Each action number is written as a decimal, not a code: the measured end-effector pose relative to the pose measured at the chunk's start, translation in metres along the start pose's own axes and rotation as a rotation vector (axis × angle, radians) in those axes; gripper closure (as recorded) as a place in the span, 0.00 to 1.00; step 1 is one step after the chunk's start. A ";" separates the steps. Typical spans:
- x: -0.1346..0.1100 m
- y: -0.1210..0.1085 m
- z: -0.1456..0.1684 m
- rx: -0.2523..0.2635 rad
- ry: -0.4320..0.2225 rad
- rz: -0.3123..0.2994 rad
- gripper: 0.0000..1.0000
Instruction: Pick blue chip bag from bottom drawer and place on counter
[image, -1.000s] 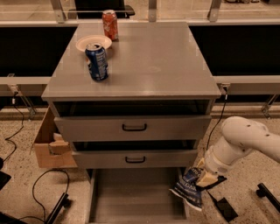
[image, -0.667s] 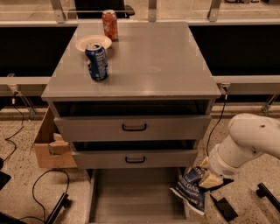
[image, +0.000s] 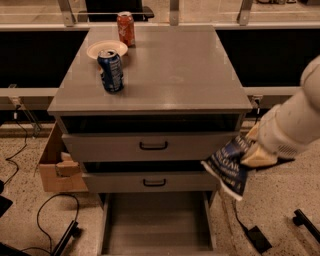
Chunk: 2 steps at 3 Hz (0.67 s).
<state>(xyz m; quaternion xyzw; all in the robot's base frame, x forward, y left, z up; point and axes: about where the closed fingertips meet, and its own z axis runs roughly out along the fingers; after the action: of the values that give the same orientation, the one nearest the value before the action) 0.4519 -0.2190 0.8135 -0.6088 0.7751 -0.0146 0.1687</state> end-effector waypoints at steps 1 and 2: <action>-0.029 -0.040 -0.082 0.113 0.021 0.038 1.00; -0.048 -0.089 -0.139 0.246 -0.009 0.130 1.00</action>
Offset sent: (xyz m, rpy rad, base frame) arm 0.1126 -0.0123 0.2564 0.0578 -0.4159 -0.3300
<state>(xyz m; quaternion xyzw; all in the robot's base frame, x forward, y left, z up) 0.5065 -0.2223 0.9767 -0.5322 0.8043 -0.0959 0.2464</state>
